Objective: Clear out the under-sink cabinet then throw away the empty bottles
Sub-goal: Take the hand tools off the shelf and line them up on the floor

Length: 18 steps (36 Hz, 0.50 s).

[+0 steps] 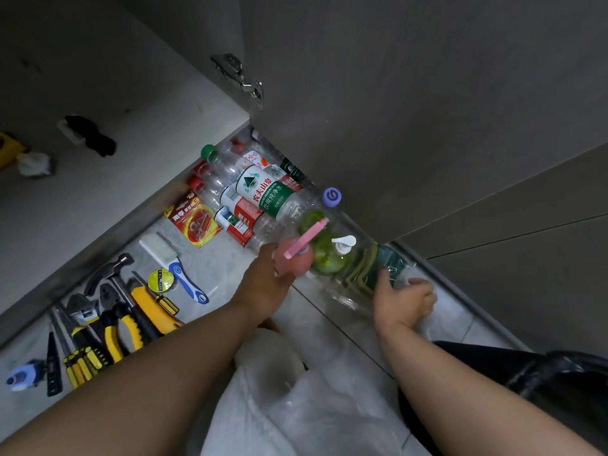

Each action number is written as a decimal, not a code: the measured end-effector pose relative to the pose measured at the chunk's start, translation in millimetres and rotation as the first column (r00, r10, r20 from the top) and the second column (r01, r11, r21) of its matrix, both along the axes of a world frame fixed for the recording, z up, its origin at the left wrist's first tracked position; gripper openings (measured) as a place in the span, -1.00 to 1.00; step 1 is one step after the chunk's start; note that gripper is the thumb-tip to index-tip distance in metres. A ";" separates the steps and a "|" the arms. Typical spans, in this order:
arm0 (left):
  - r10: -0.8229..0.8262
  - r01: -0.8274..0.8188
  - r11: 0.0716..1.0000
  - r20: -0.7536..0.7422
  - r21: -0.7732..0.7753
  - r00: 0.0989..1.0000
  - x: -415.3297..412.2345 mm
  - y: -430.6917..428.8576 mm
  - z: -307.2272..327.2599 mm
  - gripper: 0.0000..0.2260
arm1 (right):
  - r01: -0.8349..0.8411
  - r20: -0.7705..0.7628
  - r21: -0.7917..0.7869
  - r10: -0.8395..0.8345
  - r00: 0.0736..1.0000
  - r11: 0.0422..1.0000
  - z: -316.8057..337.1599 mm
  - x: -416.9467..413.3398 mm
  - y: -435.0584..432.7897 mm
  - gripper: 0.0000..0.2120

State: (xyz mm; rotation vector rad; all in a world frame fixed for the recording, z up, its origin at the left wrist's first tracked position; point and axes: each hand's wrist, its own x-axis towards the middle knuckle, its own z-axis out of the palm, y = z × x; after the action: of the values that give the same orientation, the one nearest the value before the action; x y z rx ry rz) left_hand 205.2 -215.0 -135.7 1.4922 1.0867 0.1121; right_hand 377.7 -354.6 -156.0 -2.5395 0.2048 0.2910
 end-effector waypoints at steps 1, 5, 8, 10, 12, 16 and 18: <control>0.001 -0.002 0.998 -0.017 -0.068 1.000 -0.4 0.7 0.3 -0.59 | 0.041 -0.141 -0.014 -0.042 0.989 0.999 -4.5 9.2 -1.4 -0.37; 0.055 -0.039 0.959 0.051 -0.282 0.997 3.4 2.9 7.3 -0.59 | 0.142 -0.635 0.215 0.027 0.772 0.966 -15.1 27.2 -6.2 -0.25; 0.068 -0.045 0.951 0.067 -0.307 0.995 6.3 4.8 5.7 -0.54 | 0.161 -0.653 0.322 0.096 0.751 0.933 -23.0 33.2 -11.6 -0.27; 0.066 -0.044 0.941 0.054 -0.336 0.996 6.9 5.8 2.8 -0.55 | 0.224 -0.710 0.374 0.123 0.693 0.900 -27.1 35.9 -13.9 -0.31; 0.067 -0.048 0.931 0.039 -0.362 0.997 7.0 7.1 1.8 -0.56 | 0.290 -0.759 0.421 0.159 0.631 0.859 -27.3 37.8 -13.4 -0.44; 0.057 -0.048 0.927 0.015 -0.371 0.998 6.3 7.2 2.7 -0.47 | 0.338 -0.797 0.431 0.178 0.577 0.836 -25.3 36.7 -19.2 -0.48; 0.053 -0.041 0.926 0.024 -0.374 0.998 9.4 7.2 2.6 -0.47 | 0.348 -0.801 0.437 0.183 0.570 0.829 -23.0 35.2 -26.0 -0.44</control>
State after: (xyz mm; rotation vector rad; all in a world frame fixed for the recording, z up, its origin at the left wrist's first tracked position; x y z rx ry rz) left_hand 214.5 -207.8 -133.1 1.1173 1.0495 -0.0367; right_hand 412.9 -380.6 -179.0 -1.6078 0.5135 1.3094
